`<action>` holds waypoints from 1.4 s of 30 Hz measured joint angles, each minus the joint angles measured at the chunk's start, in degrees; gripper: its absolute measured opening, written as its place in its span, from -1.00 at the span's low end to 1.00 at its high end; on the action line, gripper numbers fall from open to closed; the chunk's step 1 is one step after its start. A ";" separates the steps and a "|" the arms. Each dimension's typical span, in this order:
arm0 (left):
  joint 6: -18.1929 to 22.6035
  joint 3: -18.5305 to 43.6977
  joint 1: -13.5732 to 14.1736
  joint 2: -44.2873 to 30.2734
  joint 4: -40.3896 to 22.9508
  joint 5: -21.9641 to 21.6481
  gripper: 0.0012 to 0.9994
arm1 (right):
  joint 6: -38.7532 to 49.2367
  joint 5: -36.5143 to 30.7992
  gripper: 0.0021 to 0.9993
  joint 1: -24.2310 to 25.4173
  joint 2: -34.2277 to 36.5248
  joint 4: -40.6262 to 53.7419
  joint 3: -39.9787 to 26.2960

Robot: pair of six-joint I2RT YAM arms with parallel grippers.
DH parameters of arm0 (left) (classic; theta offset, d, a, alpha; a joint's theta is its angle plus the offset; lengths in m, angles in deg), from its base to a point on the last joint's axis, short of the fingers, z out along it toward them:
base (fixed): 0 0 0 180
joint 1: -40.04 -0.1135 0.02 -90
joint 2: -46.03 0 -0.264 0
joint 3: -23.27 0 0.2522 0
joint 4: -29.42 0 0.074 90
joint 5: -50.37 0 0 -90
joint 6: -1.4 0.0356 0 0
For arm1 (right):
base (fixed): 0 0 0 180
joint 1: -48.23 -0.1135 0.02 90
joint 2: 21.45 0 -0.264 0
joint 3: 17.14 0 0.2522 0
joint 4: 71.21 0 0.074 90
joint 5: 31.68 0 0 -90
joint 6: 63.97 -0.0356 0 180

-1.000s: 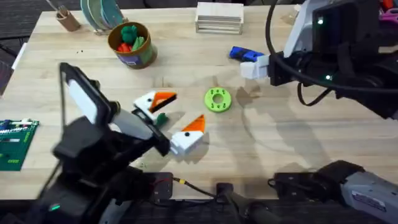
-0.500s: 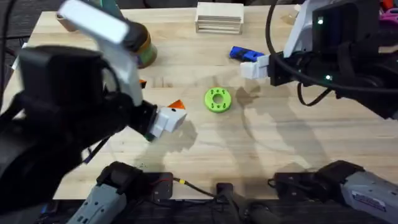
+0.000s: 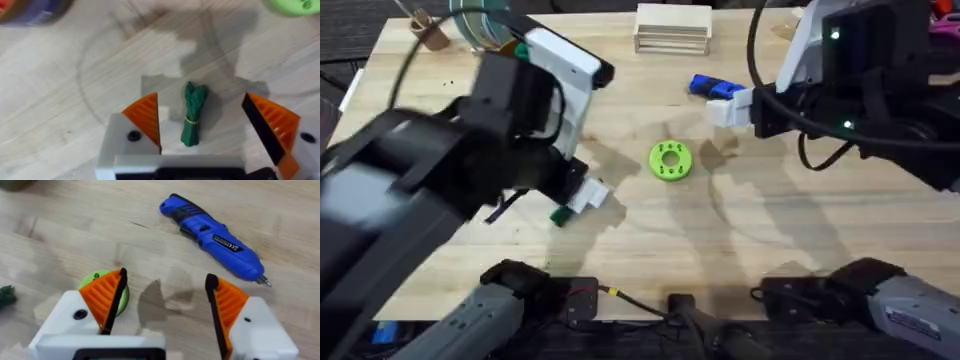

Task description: Pick up the gripper from the table and insert it into the empty holder that is missing its gripper. Then pick up a screw, insert it into the mounting hole, and use the screwdriver to tighten it. Finally, clean up the table by picking up the vegetable and placing it into the bucket.

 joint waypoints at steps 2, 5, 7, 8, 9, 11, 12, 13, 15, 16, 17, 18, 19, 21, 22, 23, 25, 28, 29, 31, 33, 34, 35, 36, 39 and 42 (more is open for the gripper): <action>0.01 0.00 0.00 -3.97 -0.03 -0.21 0.99 | 0.02 -0.01 0.98 0.00 -0.01 0.00 0.00; 0.01 0.00 0.00 -9.79 -0.59 -0.55 0.99 | 0.02 -0.01 0.99 0.00 -0.01 0.00 0.00; 0.01 0.00 0.00 -13.61 -1.61 -0.87 0.99 | 0.00 0.00 0.99 0.00 -0.01 0.00 0.00; 0.01 0.00 0.00 -15.01 -1.98 -1.00 0.99 | 0.02 0.01 0.98 0.00 -0.01 0.00 0.00; 0.03 0.00 0.00 -16.49 -2.24 -1.11 0.99 | 0.00 -0.01 0.99 0.00 0.00 0.00 0.00; 0.05 0.00 0.00 -18.56 -2.40 -1.47 0.99 | 0.00 0.01 0.99 0.00 0.01 0.00 0.00; 0.05 0.00 0.00 -19.33 -2.44 -1.67 0.99 | 0.01 -0.01 0.99 0.00 -0.01 0.00 0.00; 0.05 0.00 0.00 -19.99 -2.44 -1.92 0.99 | 0.01 0.00 0.99 0.00 -0.01 0.00 0.00; 0.05 0.00 0.00 -21.28 -2.35 -2.51 0.99 | 0.00 -0.01 0.99 0.00 -0.01 0.00 0.00; 0.05 0.00 0.00 -21.85 -2.26 -2.73 0.99 | 0.00 0.00 0.99 0.00 -0.01 0.02 0.00; 0.05 0.00 0.00 -22.44 -2.12 -2.83 0.99 | 0.00 0.01 0.99 0.00 -0.01 0.00 0.00; 0.06 0.00 0.00 -22.89 -1.88 -2.92 0.99 | 0.00 0.01 0.99 0.00 -0.01 0.02 0.00; 0.07 0.00 0.00 -23.35 -1.61 -2.96 0.99 | 0.00 0.01 0.99 0.00 -0.01 0.07 0.00; 0.21 0.00 0.00 -23.72 -1.45 -2.89 0.99 | 0.02 -0.01 0.99 0.00 -0.01 0.27 0.00; 0.27 0.00 0.00 -23.72 -1.35 -2.84 0.96 | 0.01 0.00 0.99 0.00 -0.01 0.45 0.00; 0.31 0.00 0.00 -23.72 -1.37 -2.74 0.90 | 0.00 0.01 0.99 0.00 -0.01 0.67 0.00; 0.37 0.00 0.00 -23.72 -1.08 -2.86 0.44 | 0.00 -0.01 0.99 0.00 -0.01 1.04 0.00; 0.42 0.00 0.00 -23.72 -0.89 -2.98 -0.41 | 0.00 -0.01 0.98 0.00 -0.01 1.53 0.00; 0.55 0.00 0.00 -23.72 -0.90 -3.11 -0.64 | 0.00 0.00 0.98 0.00 -0.01 1.63 0.00; 0.64 0.00 0.00 -23.72 -0.87 -3.22 -0.95 | 0.00 -0.01 0.98 0.00 -0.01 1.66 0.00; 0.64 0.02 0.00 -23.72 -0.89 -3.20 -0.97 | 0.01 -0.01 0.98 0.00 -0.01 1.66 0.00; 0.66 0.04 0.00 -23.72 -0.89 -3.20 -0.97 | 0.00 -0.03 0.98 0.00 -0.01 1.66 0.00; 0.64 0.12 0.00 -23.72 -0.92 -3.22 -0.97 | 0.00 -0.02 0.98 0.00 -0.01 1.66 0.00; 0.64 0.36 0.00 -23.73 -1.09 -3.30 -0.97 | 0.01 -0.02 0.98 0.00 -0.01 1.66 0.00; 0.66 3.17 0.00 -23.75 -1.73 -4.51 -0.97 | 0.02 -0.02 0.98 0.00 0.00 1.67 0.00; 0.65 9.68 -0.17 -24.16 -1.31 -6.29 -0.97 | 0.02 -0.03 0.98 0.00 -0.01 1.68 0.00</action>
